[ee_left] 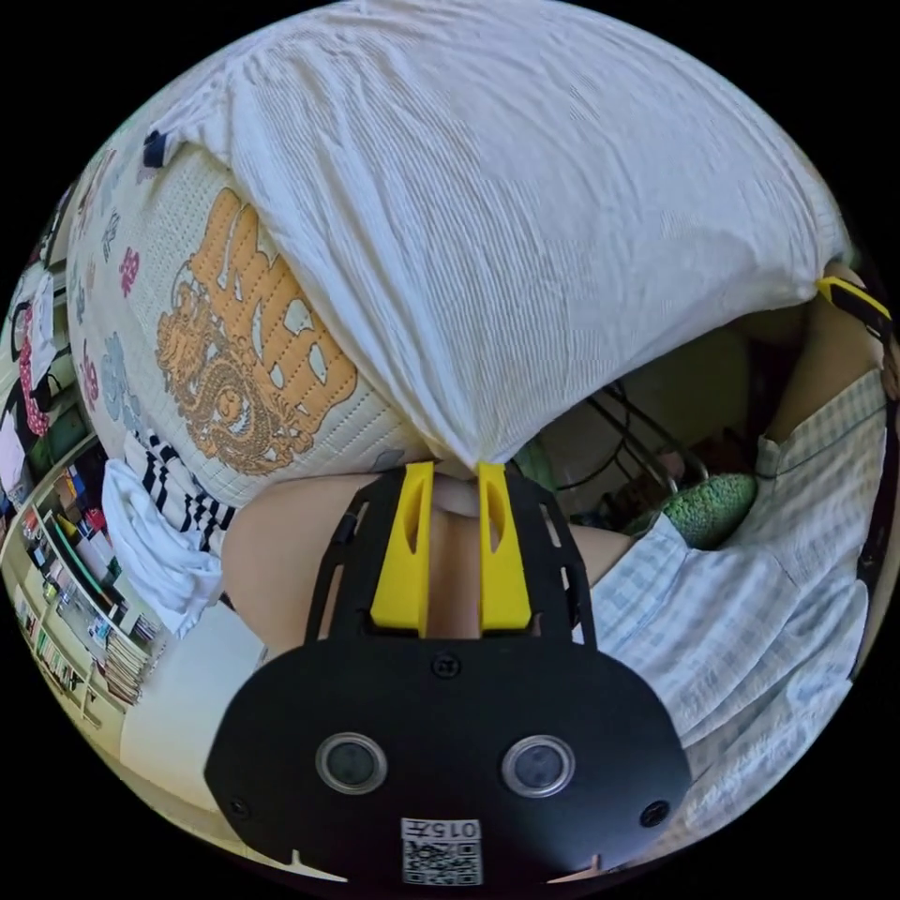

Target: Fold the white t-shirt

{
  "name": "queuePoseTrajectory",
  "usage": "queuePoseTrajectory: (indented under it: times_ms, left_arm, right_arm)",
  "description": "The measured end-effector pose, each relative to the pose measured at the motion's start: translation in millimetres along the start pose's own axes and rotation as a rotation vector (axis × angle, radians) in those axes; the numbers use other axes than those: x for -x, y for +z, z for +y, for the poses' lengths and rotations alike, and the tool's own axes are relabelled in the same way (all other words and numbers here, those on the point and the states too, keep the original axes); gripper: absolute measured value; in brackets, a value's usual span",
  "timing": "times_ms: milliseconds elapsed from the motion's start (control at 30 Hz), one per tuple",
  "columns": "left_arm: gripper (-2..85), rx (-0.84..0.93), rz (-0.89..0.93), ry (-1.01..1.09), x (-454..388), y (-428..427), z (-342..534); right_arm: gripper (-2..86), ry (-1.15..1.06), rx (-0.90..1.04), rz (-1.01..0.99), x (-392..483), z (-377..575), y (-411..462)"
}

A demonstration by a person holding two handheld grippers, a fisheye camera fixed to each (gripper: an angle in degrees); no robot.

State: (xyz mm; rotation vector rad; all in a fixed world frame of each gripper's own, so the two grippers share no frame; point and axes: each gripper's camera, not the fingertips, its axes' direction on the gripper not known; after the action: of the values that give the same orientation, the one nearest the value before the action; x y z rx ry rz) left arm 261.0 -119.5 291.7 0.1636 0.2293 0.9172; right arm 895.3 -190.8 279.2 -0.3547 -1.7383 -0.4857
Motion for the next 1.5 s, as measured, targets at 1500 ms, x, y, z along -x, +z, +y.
queuePoseTrajectory:
  times_ms: [1500]
  left_arm:
    - [-0.3, -0.867, 0.133, 0.435, -118.5, -360.7, -346.6]
  right_arm:
    - [0.6, 0.172, -0.892, -0.482, -69.3, -61.9, -43.4]
